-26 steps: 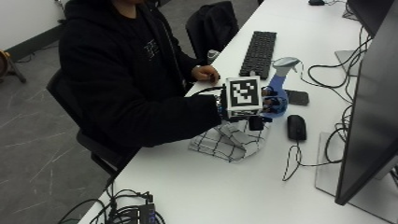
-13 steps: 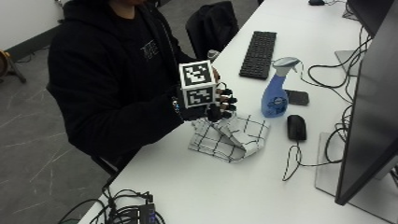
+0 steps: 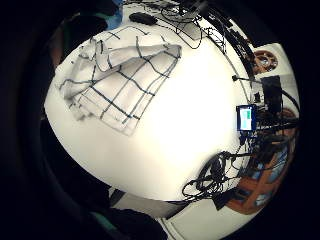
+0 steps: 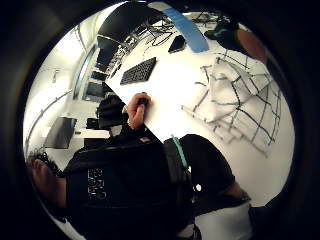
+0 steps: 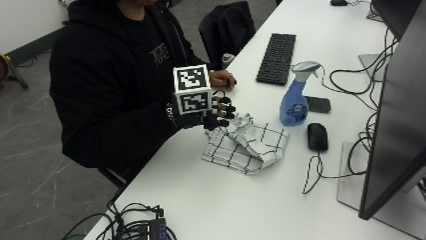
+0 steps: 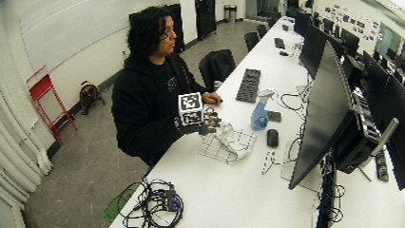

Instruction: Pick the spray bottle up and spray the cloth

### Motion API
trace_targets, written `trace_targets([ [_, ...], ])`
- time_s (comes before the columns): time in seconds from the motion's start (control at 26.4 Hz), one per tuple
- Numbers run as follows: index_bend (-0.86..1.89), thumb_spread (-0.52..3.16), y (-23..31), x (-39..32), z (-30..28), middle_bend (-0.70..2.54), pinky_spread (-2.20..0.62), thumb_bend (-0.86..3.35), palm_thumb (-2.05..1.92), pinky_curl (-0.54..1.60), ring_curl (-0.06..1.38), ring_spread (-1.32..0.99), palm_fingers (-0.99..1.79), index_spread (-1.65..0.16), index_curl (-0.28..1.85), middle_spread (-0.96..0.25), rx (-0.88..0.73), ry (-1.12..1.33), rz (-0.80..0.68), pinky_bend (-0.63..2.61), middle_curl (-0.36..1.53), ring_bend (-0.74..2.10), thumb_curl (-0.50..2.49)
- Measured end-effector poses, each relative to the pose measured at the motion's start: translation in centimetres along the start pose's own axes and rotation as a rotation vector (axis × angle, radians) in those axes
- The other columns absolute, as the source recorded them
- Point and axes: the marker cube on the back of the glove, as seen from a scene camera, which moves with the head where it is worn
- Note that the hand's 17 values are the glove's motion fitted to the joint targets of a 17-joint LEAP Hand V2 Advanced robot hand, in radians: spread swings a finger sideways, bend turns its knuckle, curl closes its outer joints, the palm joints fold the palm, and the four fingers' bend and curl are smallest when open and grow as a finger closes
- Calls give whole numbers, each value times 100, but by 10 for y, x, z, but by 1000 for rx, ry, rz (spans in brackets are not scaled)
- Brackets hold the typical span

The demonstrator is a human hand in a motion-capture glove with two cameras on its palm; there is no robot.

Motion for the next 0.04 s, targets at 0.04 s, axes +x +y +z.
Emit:
trace_targets([
  [0.04,15,112,1,0,0,22,21,-2,49,32,33,-14,54,-39,33,-13,-2,0,0,18,38,37,42],
])
